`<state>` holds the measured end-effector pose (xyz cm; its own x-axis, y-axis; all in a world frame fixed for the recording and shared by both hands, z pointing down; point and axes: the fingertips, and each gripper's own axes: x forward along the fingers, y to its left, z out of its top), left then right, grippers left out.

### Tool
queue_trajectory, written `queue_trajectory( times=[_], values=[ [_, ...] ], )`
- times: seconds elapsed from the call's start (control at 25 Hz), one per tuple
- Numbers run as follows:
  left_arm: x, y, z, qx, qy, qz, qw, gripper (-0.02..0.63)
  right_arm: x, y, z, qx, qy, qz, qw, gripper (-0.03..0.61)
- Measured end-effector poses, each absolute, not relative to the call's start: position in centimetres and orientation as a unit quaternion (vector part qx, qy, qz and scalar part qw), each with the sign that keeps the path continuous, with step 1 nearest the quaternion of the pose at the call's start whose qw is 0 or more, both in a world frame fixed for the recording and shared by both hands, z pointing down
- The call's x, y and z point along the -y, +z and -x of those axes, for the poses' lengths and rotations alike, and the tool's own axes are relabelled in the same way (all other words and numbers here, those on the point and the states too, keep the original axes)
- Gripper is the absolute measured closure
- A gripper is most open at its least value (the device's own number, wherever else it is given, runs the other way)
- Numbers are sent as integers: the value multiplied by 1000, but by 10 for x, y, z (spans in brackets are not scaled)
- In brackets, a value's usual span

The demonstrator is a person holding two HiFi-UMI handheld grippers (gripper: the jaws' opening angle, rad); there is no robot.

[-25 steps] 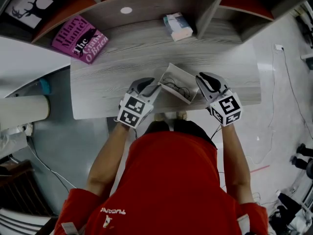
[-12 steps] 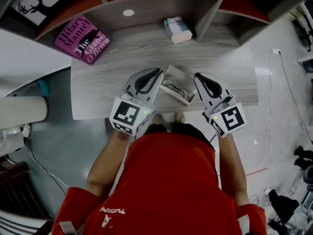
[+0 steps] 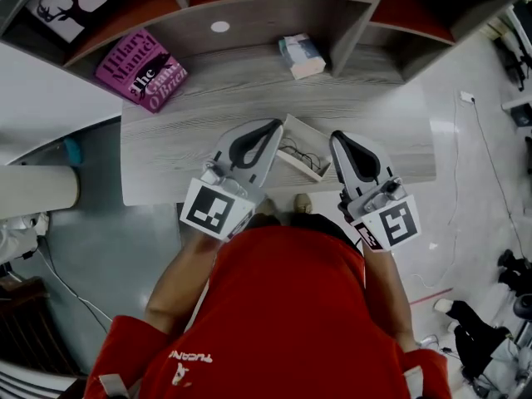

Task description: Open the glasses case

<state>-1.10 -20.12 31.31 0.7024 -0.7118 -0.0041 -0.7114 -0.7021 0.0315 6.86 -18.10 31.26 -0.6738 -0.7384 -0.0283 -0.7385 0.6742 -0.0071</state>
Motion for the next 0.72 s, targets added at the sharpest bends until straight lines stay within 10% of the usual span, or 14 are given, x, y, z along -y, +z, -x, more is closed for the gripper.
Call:
queue_trajectory(
  times=[0.72],
  values=[
    [194,313,10,379,-10,-925,15,604,175,309,-74,-911,15,413,12,574]
  ],
)
